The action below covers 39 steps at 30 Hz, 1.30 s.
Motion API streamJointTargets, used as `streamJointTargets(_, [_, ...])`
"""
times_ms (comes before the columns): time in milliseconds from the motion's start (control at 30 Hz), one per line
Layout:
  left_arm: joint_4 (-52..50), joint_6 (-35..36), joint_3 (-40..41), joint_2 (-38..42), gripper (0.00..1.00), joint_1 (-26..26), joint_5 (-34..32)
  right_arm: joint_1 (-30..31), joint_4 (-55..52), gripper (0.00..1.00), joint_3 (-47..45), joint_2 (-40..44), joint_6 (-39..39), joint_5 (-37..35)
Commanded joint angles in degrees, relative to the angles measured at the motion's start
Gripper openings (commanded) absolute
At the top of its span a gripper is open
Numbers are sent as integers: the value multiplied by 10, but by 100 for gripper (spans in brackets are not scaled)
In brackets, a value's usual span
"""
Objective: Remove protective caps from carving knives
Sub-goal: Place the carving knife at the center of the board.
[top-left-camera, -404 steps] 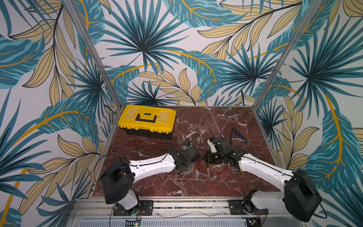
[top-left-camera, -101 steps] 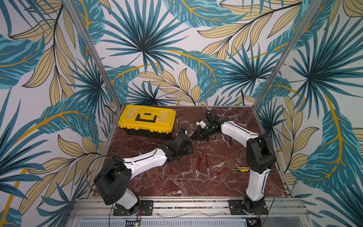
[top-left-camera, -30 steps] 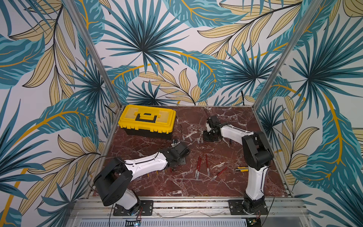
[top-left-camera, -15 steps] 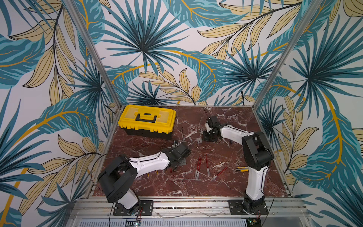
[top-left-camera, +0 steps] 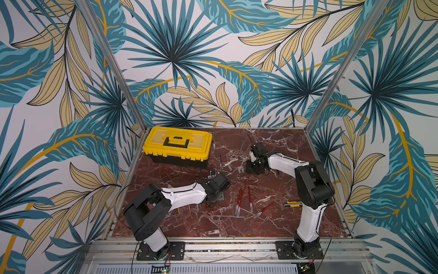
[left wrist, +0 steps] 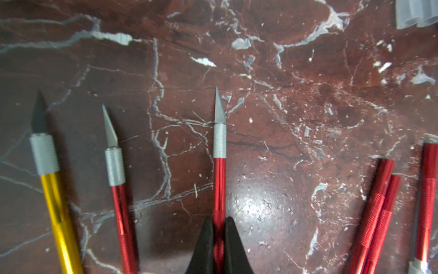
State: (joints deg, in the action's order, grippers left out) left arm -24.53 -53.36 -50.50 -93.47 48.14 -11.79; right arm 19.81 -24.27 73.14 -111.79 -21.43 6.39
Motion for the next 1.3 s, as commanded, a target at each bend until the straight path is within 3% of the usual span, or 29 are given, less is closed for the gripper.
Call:
streamJointTargets(0, [6, -1, 11, -2, 0, -4, -18, 2, -24, 30, -13, 13, -3, -6])
streamJointTargets(467, [5, -21, 48, -9, 8, -9, -22, 2, -34, 30, -19, 59, -3, -2])
streamJointTargets(700, [5, -22, 48, -26, 18, -11, -24, 2, -36, 31, -27, 74, -2, -2])
streamJointTargets(1267, [-6, -25, 31, -17, 18, -12, -1, 2, -25, 31, -56, 100, -13, 16])
